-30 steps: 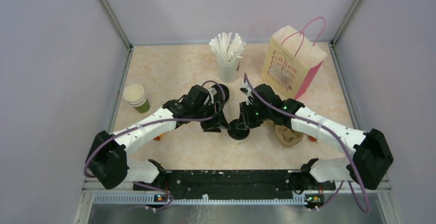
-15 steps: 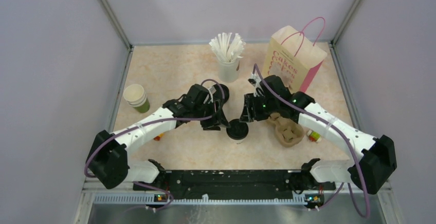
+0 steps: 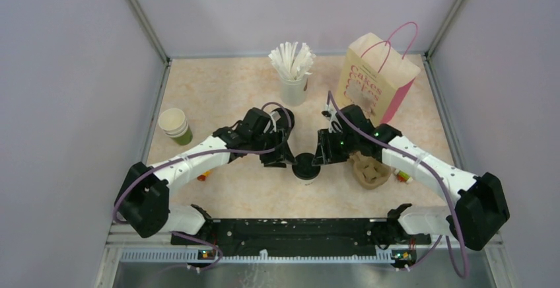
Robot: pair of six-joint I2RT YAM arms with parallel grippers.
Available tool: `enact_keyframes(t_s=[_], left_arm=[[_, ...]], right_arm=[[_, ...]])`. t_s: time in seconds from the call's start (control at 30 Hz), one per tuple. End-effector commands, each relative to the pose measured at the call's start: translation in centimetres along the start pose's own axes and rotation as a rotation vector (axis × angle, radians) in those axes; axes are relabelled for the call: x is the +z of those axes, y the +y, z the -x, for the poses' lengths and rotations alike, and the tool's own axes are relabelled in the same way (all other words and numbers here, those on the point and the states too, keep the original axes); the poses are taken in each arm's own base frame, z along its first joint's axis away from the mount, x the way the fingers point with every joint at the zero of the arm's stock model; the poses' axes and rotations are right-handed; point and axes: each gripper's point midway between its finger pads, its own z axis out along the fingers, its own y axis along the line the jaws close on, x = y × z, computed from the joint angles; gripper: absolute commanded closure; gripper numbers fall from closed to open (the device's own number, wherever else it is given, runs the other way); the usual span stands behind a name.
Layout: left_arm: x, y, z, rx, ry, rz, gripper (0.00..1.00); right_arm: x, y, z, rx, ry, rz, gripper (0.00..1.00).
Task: Pack the takeout coffee
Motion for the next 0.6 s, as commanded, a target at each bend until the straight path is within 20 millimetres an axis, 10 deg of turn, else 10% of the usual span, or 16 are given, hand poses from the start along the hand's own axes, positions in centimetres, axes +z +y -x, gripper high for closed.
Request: enact_keyframes(t_s=[0.0, 0.37, 0.57], left_arm=[[0.7, 1.2, -0.1, 0.005, 0.008, 0.034, 0.49], [1.4, 3.2, -1.9, -0.012, 0.044, 0.045, 0.5], [-0.1, -0.1, 0.1, 0.035, -0.001, -0.014, 0.47]], right_arm=[[0.3, -0.5, 0.0, 0.003, -0.032, 0.012, 0.6], [1.9, -3.0, -2.8, 0.044, -0.012, -0.014, 0.66], [-0.2, -1.1, 0.7, 0.016, -0.093, -0.015, 0.61]])
